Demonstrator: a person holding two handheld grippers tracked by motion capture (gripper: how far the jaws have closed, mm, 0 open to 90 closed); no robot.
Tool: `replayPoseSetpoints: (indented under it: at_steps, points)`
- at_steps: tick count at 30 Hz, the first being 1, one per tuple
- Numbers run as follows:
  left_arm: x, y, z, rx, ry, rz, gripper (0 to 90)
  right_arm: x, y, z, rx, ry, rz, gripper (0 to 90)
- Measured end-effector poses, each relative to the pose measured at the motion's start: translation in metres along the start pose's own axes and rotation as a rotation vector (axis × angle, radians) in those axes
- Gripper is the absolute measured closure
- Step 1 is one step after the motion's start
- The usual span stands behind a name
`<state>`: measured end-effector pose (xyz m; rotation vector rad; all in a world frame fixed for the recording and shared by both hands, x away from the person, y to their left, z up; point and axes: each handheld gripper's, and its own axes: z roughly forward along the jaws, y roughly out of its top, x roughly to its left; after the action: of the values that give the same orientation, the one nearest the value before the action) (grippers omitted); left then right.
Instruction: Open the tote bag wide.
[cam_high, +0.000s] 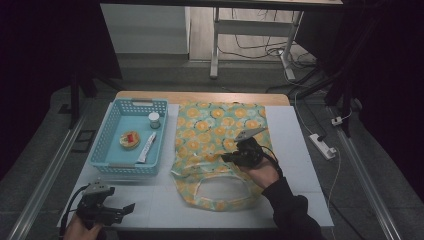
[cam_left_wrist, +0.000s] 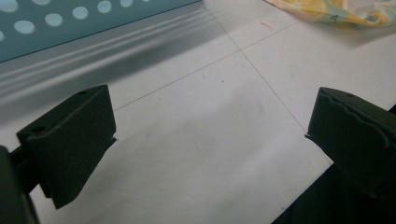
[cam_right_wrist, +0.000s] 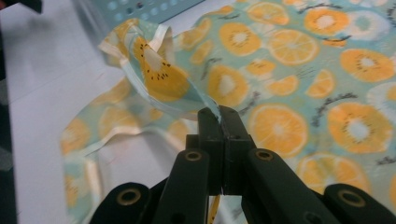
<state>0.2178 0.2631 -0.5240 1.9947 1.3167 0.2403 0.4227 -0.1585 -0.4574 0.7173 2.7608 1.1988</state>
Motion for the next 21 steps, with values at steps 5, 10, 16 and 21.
replayPoseSetpoints:
  at_steps: [5,10,16,21]
  points:
    - [0.000,0.000,0.000,-0.004,-0.003,-0.002,1.3,-0.016,0.010,0.007,0.001,-0.021,0.006,88.9]
    - [0.000,0.000,0.000,-0.008,-0.006,-0.003,1.3,-0.028,0.018,0.011,-0.008,-0.037,0.023,89.0]
    - [0.001,-0.001,-0.001,-0.009,-0.010,-0.008,1.3,-0.047,0.031,0.019,-0.021,-0.062,0.036,89.0]
    - [0.001,-0.001,-0.001,-0.011,-0.012,-0.008,1.3,-0.063,0.041,0.025,-0.043,-0.073,0.054,88.9]
